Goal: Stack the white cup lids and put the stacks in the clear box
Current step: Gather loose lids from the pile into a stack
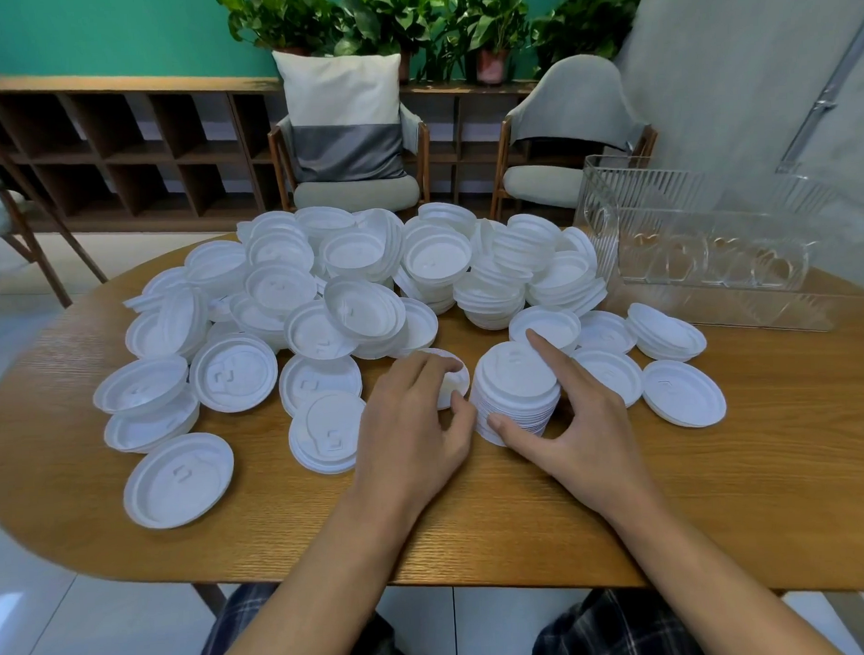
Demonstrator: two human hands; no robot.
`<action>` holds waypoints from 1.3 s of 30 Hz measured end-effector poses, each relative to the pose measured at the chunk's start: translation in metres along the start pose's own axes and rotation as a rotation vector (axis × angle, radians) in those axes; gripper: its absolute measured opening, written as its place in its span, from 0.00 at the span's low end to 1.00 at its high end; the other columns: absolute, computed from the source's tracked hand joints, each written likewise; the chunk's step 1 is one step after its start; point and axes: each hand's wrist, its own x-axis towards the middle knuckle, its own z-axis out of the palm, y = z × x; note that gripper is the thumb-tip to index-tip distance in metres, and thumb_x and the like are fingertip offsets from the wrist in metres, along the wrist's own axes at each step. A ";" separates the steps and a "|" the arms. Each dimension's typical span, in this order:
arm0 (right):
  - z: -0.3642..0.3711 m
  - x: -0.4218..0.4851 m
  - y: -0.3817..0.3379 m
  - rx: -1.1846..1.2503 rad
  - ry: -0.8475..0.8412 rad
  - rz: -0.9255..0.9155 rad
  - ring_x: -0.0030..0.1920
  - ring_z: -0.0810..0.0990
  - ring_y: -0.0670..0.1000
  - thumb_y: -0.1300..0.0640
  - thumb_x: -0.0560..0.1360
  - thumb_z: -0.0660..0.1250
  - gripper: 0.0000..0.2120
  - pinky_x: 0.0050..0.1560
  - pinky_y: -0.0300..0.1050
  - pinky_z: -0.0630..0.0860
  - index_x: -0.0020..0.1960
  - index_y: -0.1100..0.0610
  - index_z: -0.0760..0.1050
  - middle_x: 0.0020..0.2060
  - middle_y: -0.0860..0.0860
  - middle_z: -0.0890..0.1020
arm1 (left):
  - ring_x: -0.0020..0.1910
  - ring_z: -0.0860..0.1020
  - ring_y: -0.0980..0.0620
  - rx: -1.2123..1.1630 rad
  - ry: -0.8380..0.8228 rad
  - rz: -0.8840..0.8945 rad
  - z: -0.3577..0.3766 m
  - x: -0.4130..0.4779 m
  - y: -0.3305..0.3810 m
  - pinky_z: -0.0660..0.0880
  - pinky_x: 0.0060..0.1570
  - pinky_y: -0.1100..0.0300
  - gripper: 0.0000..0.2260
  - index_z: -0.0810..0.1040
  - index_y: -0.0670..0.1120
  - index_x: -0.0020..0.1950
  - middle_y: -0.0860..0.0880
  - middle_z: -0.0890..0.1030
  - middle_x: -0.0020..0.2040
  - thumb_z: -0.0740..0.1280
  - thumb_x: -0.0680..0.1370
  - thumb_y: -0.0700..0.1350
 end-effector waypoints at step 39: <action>-0.003 0.003 -0.007 0.098 -0.053 -0.059 0.74 0.68 0.35 0.45 0.73 0.79 0.47 0.69 0.28 0.66 0.81 0.31 0.53 0.75 0.36 0.71 | 0.36 0.77 0.62 -0.656 0.090 -0.288 0.010 0.054 0.025 0.69 0.39 0.70 0.07 0.80 0.47 0.53 0.59 0.80 0.35 0.67 0.85 0.49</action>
